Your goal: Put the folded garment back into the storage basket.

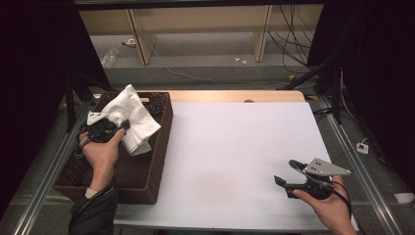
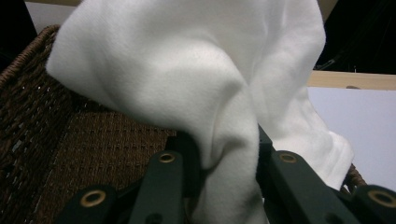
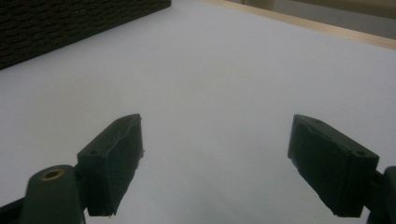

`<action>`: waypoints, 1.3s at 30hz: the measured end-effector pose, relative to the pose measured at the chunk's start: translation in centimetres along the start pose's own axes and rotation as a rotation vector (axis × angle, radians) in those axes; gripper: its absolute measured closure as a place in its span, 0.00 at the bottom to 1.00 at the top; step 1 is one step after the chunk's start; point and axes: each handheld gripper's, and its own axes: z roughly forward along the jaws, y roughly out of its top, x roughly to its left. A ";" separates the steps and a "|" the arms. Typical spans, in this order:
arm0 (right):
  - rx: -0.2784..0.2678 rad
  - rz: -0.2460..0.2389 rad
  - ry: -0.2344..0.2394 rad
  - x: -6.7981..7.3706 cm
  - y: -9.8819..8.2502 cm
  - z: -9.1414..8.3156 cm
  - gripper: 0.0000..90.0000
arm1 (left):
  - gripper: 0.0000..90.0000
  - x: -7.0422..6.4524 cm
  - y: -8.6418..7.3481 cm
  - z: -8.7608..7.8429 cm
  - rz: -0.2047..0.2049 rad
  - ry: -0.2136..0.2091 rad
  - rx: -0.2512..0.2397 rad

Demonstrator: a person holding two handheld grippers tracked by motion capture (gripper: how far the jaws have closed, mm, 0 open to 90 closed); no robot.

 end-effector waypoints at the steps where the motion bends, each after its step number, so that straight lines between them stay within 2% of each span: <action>1: 0.001 0.000 0.000 0.0 0.0 0.0 0.21 | 0.82 0.1 0.0 0.0 0.000 0.001 0.004; 14: 0.002 -0.003 -0.001 0.0 0.0 0.0 0.21 | 0.81 0.4 -0.4 0.5 -0.001 -0.002 0.041; 39: 0.000 -0.003 -0.002 0.0 0.0 0.0 0.21 | 0.81 0.6 -0.8 0.9 0.000 0.004 0.074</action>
